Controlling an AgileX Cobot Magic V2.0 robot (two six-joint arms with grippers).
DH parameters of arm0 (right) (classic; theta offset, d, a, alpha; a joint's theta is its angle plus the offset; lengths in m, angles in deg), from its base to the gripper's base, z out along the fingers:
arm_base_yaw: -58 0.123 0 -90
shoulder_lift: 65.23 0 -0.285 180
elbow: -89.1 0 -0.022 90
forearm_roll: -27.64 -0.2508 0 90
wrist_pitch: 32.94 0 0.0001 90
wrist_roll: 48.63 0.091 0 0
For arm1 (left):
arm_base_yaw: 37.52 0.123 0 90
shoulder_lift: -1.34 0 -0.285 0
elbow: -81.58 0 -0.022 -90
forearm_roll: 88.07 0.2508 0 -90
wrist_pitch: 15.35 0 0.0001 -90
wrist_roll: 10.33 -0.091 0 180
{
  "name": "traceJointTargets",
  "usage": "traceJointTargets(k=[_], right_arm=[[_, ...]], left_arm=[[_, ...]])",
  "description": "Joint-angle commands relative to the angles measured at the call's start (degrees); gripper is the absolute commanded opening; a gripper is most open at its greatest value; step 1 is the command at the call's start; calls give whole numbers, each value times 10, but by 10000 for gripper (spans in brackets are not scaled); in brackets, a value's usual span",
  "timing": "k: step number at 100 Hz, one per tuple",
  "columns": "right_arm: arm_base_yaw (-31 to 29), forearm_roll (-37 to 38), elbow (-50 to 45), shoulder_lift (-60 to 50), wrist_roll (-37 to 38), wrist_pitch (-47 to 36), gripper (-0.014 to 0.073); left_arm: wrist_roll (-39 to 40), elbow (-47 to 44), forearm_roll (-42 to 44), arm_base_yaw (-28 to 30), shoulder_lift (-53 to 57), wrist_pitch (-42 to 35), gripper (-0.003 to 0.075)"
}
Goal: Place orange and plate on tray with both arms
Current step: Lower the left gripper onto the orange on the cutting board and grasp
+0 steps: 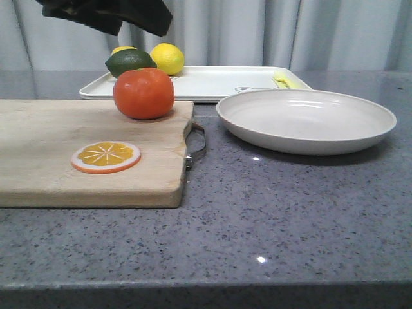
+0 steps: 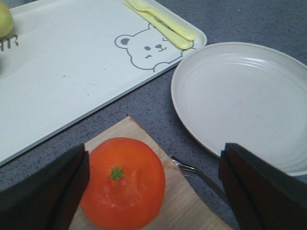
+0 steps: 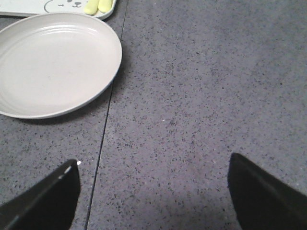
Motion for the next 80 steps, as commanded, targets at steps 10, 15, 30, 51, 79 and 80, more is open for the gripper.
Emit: traceJointTargets(k=[10, 15, 30, 51, 79, 80], right_arm=[[-2, 3, 19, 8, -3, -14, 624], [-2, 3, 19, 8, -3, -14, 624], [-2, 3, 19, 8, -3, -14, 624], [-2, 3, 19, 8, -3, -14, 624], [-2, 3, 19, 8, -3, -13, 624], [-2, 3, 19, 8, -3, -13, 624]], left_arm=[[4, 38, -14, -5, -23, -41, 545], [4, 41, -14, -5, -31, -43, 545], [4, 41, -14, -5, -44, -54, 545], [4, 41, -14, -5, -73, -54, 545], [4, 41, -14, -5, -99, -54, 536], [4, 41, -14, -5, -98, -54, 533]])
